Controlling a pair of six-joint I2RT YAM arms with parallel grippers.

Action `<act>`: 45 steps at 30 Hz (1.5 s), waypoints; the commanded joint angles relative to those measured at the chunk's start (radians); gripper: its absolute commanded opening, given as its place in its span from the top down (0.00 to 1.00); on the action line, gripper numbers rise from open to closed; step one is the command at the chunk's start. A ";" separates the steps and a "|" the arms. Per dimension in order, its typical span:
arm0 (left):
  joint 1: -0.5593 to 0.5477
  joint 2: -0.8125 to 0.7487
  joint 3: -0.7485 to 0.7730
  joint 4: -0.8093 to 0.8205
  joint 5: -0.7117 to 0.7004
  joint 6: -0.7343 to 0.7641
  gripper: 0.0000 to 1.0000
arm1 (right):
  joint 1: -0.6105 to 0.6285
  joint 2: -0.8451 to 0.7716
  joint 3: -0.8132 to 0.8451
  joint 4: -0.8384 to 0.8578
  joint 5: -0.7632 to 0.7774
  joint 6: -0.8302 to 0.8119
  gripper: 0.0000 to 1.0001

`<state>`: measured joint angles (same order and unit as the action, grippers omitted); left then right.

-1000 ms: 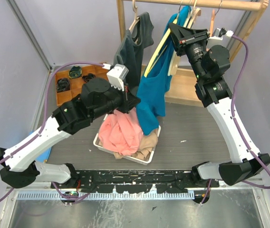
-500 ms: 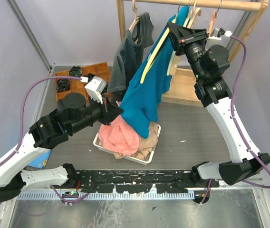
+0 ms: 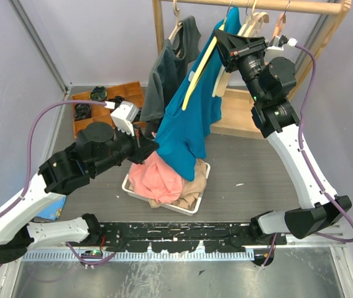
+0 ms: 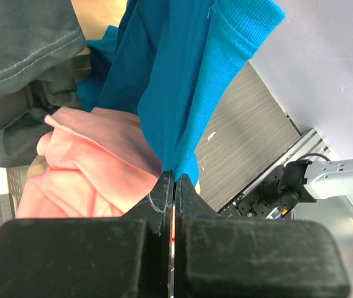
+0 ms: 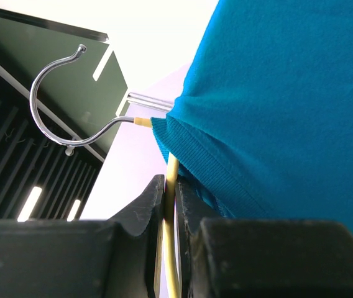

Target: Remove the t-shirt from the hanger

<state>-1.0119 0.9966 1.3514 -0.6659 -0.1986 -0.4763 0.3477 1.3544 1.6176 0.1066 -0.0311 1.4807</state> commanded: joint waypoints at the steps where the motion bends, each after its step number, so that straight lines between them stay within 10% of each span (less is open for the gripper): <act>1: -0.005 0.012 0.058 -0.069 -0.033 0.014 1.00 | -0.015 -0.062 0.027 0.187 0.007 0.003 1.00; 27: 0.001 0.347 0.571 -0.013 -0.187 0.175 1.00 | -0.015 -0.313 -0.164 0.019 -0.401 -0.104 0.99; 45: 0.002 0.339 0.834 0.178 0.019 0.138 1.00 | -0.015 -0.310 -0.123 0.003 -0.485 -0.115 0.99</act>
<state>-1.0115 1.3308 2.1044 -0.6064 -0.2443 -0.3264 0.3363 1.0531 1.4384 0.0189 -0.4931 1.3834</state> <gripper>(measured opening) 0.016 0.156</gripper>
